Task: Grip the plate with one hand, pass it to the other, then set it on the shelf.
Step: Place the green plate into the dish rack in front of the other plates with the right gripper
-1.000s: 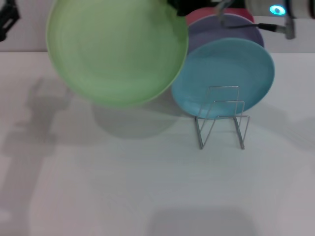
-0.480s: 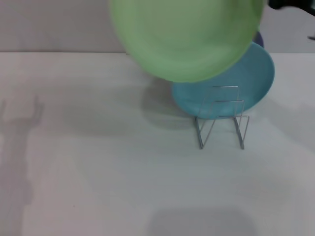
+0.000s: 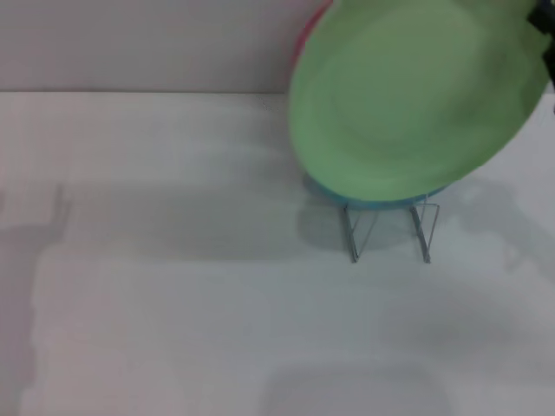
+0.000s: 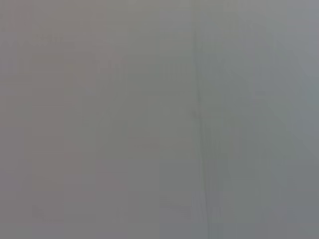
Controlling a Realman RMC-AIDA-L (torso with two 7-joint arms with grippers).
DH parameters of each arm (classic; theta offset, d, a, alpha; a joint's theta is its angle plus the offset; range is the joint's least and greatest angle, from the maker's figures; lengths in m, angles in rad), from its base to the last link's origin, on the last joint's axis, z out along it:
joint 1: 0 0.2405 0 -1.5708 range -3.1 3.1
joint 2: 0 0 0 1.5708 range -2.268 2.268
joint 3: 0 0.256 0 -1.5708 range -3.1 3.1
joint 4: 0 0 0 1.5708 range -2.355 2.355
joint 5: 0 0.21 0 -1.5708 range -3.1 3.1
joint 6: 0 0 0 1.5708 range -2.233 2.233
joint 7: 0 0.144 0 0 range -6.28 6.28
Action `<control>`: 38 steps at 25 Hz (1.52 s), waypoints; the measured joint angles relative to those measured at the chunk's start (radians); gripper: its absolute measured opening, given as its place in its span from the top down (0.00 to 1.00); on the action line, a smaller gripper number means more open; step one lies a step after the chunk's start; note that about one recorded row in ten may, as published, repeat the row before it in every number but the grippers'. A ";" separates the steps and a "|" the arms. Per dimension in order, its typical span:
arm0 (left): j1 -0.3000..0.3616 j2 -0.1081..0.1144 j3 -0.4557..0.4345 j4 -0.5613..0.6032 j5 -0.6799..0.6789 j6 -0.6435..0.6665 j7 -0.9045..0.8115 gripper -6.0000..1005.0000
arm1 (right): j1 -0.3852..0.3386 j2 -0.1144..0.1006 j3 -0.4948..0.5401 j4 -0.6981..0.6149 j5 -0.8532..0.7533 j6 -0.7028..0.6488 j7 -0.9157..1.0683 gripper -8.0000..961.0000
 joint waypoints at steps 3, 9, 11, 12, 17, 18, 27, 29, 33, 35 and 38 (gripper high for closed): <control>0.000 0.000 0.008 -0.020 0.013 0.004 -0.007 0.19 | 0.006 0.000 0.051 -0.045 0.011 0.049 -0.074 0.97; -0.005 0.000 0.020 -0.036 0.025 0.000 -0.008 0.19 | 0.018 -0.004 0.117 -0.072 -0.001 0.093 -0.201 0.97; -0.010 0.000 0.026 -0.047 0.025 -0.001 -0.008 0.19 | 0.021 -0.004 0.126 -0.082 -0.009 0.097 -0.258 0.97; -0.013 0.000 0.028 -0.050 0.025 -0.001 -0.009 0.19 | 0.024 -0.005 0.129 -0.091 -0.013 0.097 -0.283 0.97; -0.019 0.000 0.046 -0.058 0.025 -0.001 -0.010 0.19 | 0.042 -0.006 0.158 -0.130 -0.074 0.107 -0.410 0.97; -0.019 0.000 0.046 -0.058 0.025 -0.001 -0.010 0.19 | 0.047 -0.006 0.163 -0.139 -0.083 0.108 -0.431 0.97; -0.026 0.000 0.064 -0.072 0.025 -0.001 -0.011 0.19 | 0.087 -0.007 0.221 -0.159 -0.161 0.112 -0.447 0.97; -0.027 0.000 0.069 -0.074 0.025 -0.002 -0.011 0.19 | 0.089 -0.007 0.224 -0.162 -0.172 0.108 -0.447 0.97; -0.028 -0.001 0.077 -0.075 0.025 -0.002 -0.011 0.19 | 0.100 -0.007 0.248 -0.175 -0.215 0.106 -0.448 0.97; -0.031 0.000 0.081 -0.079 0.026 -0.002 -0.011 0.19 | 0.106 -0.007 0.261 -0.182 -0.235 0.106 -0.448 0.97; -0.036 0.000 0.084 -0.086 0.026 -0.002 -0.011 0.19 | 0.115 -0.007 0.283 -0.185 -0.266 0.104 -0.448 0.97</control>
